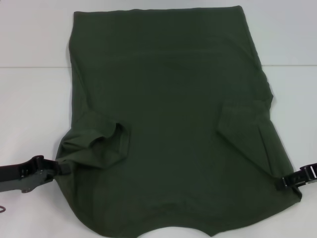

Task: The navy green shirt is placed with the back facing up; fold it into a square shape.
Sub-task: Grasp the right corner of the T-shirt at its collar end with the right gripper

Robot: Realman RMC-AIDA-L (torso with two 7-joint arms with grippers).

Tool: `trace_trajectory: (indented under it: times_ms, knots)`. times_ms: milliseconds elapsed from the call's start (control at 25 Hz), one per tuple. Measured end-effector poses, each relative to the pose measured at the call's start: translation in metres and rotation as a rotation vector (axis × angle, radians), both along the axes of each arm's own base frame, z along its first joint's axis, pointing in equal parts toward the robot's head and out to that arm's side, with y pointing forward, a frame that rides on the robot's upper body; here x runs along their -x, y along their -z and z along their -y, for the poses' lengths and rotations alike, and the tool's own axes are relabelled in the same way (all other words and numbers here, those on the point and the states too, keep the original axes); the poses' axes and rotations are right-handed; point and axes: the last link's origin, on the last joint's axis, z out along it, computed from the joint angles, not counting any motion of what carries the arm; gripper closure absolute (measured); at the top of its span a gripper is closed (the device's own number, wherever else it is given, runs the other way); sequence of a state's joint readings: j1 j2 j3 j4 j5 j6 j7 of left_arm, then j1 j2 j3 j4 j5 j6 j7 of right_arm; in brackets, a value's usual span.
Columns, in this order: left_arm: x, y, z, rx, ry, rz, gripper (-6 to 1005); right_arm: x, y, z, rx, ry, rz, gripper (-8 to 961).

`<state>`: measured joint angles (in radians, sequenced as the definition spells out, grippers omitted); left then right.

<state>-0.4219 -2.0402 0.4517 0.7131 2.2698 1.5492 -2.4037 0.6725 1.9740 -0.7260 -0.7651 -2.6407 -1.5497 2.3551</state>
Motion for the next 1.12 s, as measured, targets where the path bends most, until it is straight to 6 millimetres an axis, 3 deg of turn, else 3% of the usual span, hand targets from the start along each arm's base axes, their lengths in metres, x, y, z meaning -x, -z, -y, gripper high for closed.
trace_trajectory:
  times_ms: [480, 1080, 1120]
  knots:
    - [-0.001, -0.002, -0.001, -0.015, 0.004, 0.006, 986, 0.016, 0.02, -0.004, 0.047, -0.026, -0.034, 264]
    - [-0.001, -0.003, -0.002, -0.028, 0.006, 0.014, 987, 0.017, 0.019, -0.001, 0.065, -0.027, -0.042, 276]
    - [-0.001, -0.004, -0.002, -0.029, 0.007, 0.015, 987, 0.017, 0.019, -0.001, 0.066, -0.027, -0.04, 322]
